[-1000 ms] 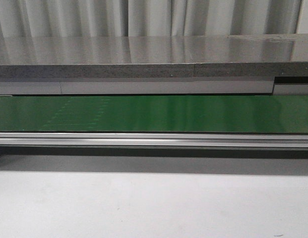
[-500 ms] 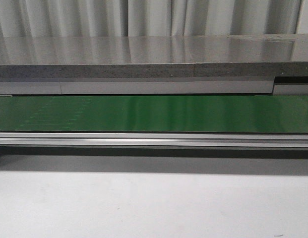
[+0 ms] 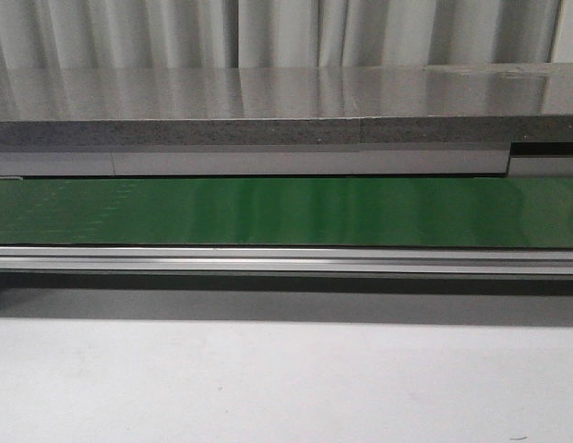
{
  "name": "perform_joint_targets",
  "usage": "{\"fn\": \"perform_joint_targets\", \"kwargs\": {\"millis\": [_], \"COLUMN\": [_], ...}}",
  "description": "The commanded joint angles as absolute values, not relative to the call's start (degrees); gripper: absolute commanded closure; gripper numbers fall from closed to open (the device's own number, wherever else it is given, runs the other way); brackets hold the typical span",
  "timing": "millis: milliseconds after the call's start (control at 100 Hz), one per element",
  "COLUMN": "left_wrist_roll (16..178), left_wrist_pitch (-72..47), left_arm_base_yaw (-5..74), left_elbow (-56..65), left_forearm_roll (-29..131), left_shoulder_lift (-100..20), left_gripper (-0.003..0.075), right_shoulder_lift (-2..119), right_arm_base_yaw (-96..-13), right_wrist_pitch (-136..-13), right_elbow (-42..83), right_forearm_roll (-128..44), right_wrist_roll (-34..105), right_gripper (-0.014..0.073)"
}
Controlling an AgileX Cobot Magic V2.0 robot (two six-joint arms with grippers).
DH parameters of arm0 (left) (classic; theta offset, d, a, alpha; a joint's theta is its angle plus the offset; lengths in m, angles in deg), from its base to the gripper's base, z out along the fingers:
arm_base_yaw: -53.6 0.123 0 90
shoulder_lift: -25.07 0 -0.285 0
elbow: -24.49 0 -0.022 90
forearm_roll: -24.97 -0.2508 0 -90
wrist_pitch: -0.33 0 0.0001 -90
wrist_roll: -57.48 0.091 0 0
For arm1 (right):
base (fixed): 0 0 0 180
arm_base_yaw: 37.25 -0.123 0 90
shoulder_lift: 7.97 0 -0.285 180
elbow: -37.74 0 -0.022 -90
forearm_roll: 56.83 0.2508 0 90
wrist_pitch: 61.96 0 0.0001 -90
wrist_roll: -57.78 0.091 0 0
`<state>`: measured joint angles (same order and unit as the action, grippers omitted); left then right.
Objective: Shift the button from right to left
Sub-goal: 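Reach the right gripper into the green tray and grasp the yellow button switch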
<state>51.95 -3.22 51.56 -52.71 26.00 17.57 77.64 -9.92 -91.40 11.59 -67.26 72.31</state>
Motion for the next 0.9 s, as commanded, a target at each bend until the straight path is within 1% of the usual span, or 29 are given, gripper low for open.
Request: {"fn": "perform_joint_targets", "kwargs": {"millis": [0, 50, 120, 160, 170, 190, 240, 290, 340, 370, 680, 890], "left_wrist_roll": [51.6, 51.6, 51.6, 51.6, 51.6, 51.6, 51.6, 51.6, 51.6, 51.6, 51.6, 51.6], "left_wrist_pitch": [1.1, 1.1, 1.1, 1.1, 1.1, 1.1, 1.1, 1.1, 1.1, 1.1, 1.1, 1.1], "left_arm_base_yaw": [51.7, 51.7, 51.7, 51.7, 51.7, 51.7, 51.7, 51.7, 51.7, 51.7, 51.7, 51.7], "left_elbow": [-55.2, -55.2, -55.2, -55.2, -55.2, -55.2, -55.2, -55.2, -55.2, -55.2, -55.2, -55.2], "left_forearm_roll": [26.0, 26.0, 26.0, 26.0, 26.0, 26.0, 26.0, 26.0, 26.0, 26.0, 26.0, 26.0], "left_shoulder_lift": [19.4, 19.4, 19.4, 19.4, 19.4, 19.4, 19.4, 19.4, 19.4, 19.4, 19.4, 19.4], "left_gripper": [0.074, 0.0741, 0.0741, 0.0741, 0.0741, 0.0741, 0.074, 0.074, 0.0741, 0.074, 0.074, 0.074], "right_shoulder_lift": [79.6, 82.3, 85.5, 86.9, 87.5, 88.3, 89.9, 91.2, 92.3, 92.7, 97.2, 100.8], "right_arm_base_yaw": [-9.3, -9.3, -9.3, -9.3, -9.3, -9.3, -9.3, -9.3, -9.3, -9.3, -9.2, -9.2], "right_wrist_pitch": [-90.1, -92.8, -96.4, -98.0, -98.6, -99.3, -100.6, -101.9, -102.5, -102.6, -100.7, -97.7], "right_elbow": [16.5, 18.7, 21.8, 23.4, 23.6, 24.3, 25.9, 27.3, 28.4, 29.0, 30.2, 30.2], "right_forearm_roll": [-67.2, -67.2, -66.1, -64.9, -64.4, -64.0, -62.4, -61.4, -61.2, -61.2, -61.2, -61.8], "right_wrist_roll": [70.0, 69.1, 66.5, 64.7, 64.0, 62.9, 60.4, 58.2, 56.6, 55.7, 40.7, 37.3], "right_gripper": [0.065, 0.063, 0.0546, 0.0462, 0.043, 0.0396, 0.026, 0.0162, 0.0108, 0.0099, 0.0108, 0.0108]}}
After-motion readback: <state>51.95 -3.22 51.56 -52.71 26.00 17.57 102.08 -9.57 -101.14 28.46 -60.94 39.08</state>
